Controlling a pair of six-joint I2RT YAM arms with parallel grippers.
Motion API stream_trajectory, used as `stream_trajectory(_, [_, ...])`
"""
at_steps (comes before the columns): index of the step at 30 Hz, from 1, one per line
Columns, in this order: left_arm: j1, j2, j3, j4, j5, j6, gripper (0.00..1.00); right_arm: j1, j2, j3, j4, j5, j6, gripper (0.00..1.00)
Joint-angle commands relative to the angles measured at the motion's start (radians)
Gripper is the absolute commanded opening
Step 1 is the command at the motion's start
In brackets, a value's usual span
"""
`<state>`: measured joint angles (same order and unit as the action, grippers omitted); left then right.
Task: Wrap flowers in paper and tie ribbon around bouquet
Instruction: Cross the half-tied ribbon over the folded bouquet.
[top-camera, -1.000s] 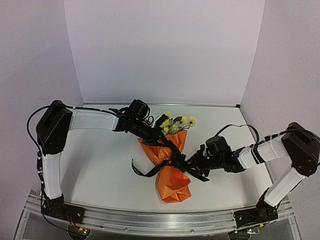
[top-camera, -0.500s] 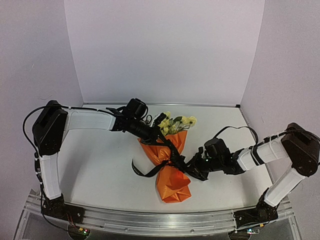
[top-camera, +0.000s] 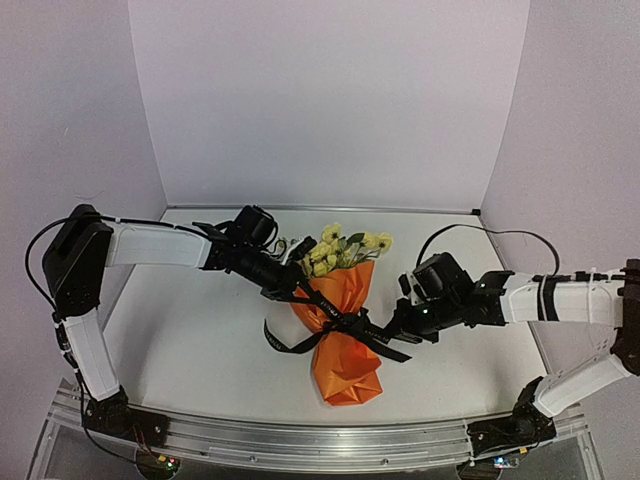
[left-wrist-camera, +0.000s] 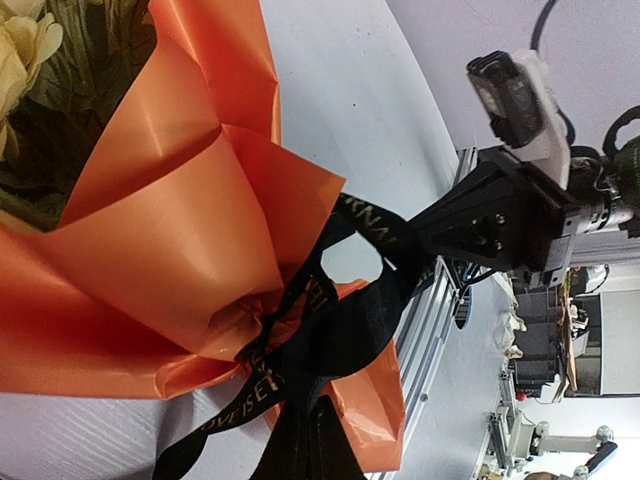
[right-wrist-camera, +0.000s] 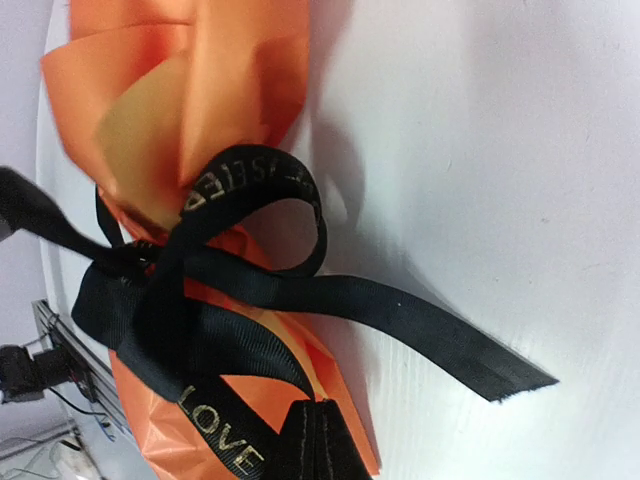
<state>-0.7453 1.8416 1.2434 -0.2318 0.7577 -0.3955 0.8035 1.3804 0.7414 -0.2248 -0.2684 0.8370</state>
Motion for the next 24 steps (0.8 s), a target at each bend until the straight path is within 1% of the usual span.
stream_trajectory(1, [0.032, -0.083, -0.05, 0.005, 0.029, 0.053, 0.0, 0.026, -0.003, 0.107, -0.247, 0.104, -0.239, 0.0])
stream_trajectory(7, [0.08, -0.111, -0.106, 0.016, 0.055, 0.071, 0.0, 0.069, 0.085, 0.25, -0.318, 0.182, -0.354, 0.0])
stream_trajectory(11, [0.106, -0.113, -0.134, 0.031, 0.08, 0.078, 0.0, 0.071, 0.145, 0.334, -0.349, 0.234, -0.402, 0.0])
stream_trajectory(15, [0.112, -0.11, -0.14, 0.043, 0.089, 0.088, 0.0, 0.074, 0.223, 0.452, -0.378, 0.245, -0.476, 0.0])
stream_trajectory(19, [0.121, -0.111, -0.157, 0.075, 0.089, 0.064, 0.0, 0.082, 0.288, 0.566, -0.405, 0.235, -0.535, 0.0])
stream_trajectory(21, [0.127, -0.111, -0.174, 0.105, 0.091, 0.043, 0.0, 0.086, 0.304, 0.62, -0.43, 0.232, -0.561, 0.0])
stream_trajectory(24, [0.134, -0.108, -0.19, 0.139, 0.087, 0.019, 0.0, 0.09, 0.316, 0.658, -0.44, 0.23, -0.583, 0.0])
